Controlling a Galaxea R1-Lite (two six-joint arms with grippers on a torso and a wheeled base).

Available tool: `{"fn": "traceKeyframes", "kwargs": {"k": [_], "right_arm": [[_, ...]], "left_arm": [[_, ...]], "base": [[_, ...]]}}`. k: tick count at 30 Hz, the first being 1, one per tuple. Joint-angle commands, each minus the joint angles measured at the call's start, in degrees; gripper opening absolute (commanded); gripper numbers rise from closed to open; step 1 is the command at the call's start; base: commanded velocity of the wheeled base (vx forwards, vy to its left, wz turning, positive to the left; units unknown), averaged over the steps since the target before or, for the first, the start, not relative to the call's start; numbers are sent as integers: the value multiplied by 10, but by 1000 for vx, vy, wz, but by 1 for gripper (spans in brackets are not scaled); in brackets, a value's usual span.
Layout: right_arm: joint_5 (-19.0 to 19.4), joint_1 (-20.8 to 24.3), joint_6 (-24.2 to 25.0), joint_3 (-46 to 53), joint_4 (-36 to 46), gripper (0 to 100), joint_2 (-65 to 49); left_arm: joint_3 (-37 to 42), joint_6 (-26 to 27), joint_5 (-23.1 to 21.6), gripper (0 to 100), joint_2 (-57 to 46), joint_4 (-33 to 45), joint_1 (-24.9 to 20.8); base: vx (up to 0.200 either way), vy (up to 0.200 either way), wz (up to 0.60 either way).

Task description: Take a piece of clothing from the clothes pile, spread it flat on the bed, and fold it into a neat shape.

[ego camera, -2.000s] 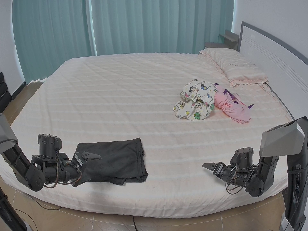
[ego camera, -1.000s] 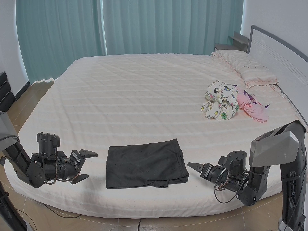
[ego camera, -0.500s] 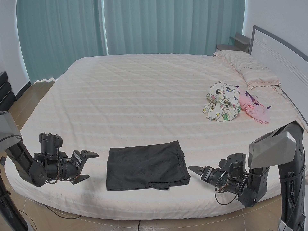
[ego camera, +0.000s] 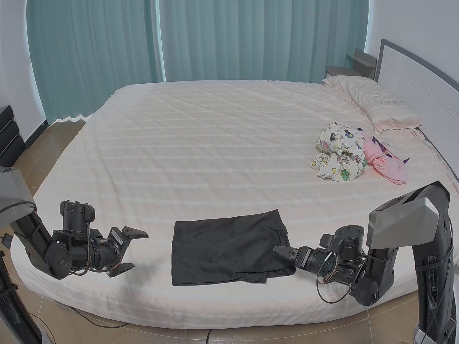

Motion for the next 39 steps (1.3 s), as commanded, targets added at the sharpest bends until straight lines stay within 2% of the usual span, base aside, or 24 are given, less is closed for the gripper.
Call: {"fn": "traceKeyframes", "kwargs": {"k": [1,5,21,22,28,33,39], "right_arm": [[1,-9,-26,-18,8,100,7],[5,-27,-62,-33,29,100,18],[27,-7,-71,-33,31,100,24],[27,-7,-71,-33,33,0,24],[26,-12,-76,-28,48,0,23],[19,-18,-107,-1,42,0,28],[19,-23,-109,27,27,0,8]], "left_arm": [[1,0,1,100,5,0,-1],[2,1,1,100,5,0,-1],[-3,2,1,100,9,0,-3],[-3,2,1,100,9,0,-3],[-3,3,1,100,12,0,-4],[-3,3,2,100,13,0,-4],[-2,3,2,100,13,0,-4]], "base": [[0,0,0],[0,0,0],[0,0,0],[0,0,0],[0,0,0],[0,0,0],[0,0,0]]}}
